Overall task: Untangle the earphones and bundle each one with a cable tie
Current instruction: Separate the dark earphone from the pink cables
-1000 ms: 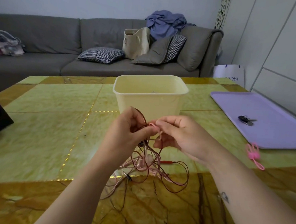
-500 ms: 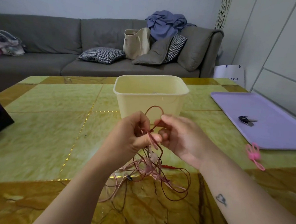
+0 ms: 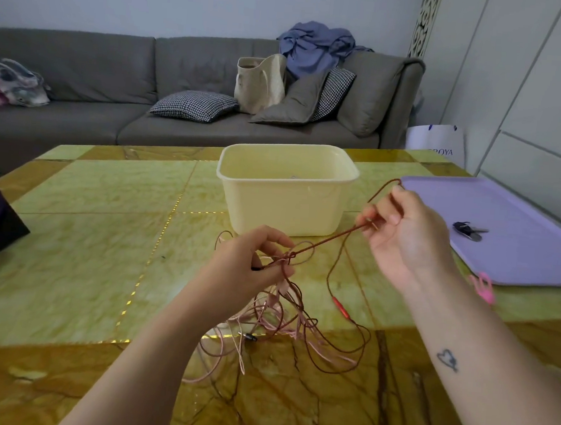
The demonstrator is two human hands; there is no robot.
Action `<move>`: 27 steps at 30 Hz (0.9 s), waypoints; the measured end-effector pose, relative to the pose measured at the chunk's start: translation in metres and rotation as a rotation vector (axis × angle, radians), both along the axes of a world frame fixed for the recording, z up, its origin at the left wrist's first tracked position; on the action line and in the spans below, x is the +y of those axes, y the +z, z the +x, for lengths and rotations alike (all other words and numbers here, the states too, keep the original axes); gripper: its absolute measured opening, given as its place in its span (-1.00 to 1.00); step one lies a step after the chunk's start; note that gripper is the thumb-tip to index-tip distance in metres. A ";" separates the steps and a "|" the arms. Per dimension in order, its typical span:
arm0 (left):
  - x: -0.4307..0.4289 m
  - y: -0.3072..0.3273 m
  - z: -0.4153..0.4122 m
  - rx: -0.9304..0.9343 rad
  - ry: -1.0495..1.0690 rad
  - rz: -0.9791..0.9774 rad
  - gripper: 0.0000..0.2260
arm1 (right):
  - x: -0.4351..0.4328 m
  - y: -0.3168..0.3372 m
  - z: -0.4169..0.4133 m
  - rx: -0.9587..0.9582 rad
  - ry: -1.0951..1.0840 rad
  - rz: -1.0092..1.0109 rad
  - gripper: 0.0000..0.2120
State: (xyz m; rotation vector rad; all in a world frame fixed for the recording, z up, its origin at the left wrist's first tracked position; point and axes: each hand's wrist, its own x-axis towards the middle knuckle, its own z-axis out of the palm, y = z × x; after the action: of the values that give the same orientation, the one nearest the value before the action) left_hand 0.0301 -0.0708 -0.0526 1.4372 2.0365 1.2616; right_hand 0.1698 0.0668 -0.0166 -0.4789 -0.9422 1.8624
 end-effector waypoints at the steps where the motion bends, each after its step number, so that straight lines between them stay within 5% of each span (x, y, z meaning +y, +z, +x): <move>1: 0.001 0.000 -0.001 -0.005 0.014 0.004 -0.80 | 0.003 0.001 0.002 0.007 -0.018 0.001 -0.66; 6: 0.000 0.000 -0.001 0.040 0.030 -0.002 -0.77 | 0.013 -0.006 0.008 -0.130 -0.175 0.160 -0.68; 10: -0.001 0.001 -0.003 0.001 0.078 0.024 -0.84 | 0.011 -0.027 0.004 -0.735 -0.306 0.509 -0.89; 15: -0.002 0.001 -0.005 -0.138 0.168 0.052 -0.87 | 0.004 -0.028 0.001 -1.013 -0.022 0.582 -0.73; 18: -0.002 0.001 -0.004 -0.161 0.188 0.025 -0.87 | -0.003 -0.030 0.001 -1.233 -0.031 0.846 -0.73; 21: 0.000 0.003 -0.003 -0.220 0.228 0.049 -0.88 | -0.014 -0.022 0.004 -1.182 -0.057 1.000 -0.92; 25: 0.000 0.006 -0.005 -0.397 0.307 0.073 -0.89 | -0.025 -0.030 0.008 -1.354 0.367 0.963 -0.77; 27: 0.000 0.004 -0.008 -0.455 0.334 0.056 -0.89 | -0.027 -0.036 0.007 -1.336 0.422 0.963 -0.87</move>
State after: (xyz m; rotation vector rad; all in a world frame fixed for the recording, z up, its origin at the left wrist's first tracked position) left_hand 0.0221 -0.0703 -0.0484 0.7478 1.9747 1.6124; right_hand 0.1773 0.0403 -0.0530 -0.9366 -2.7735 0.9649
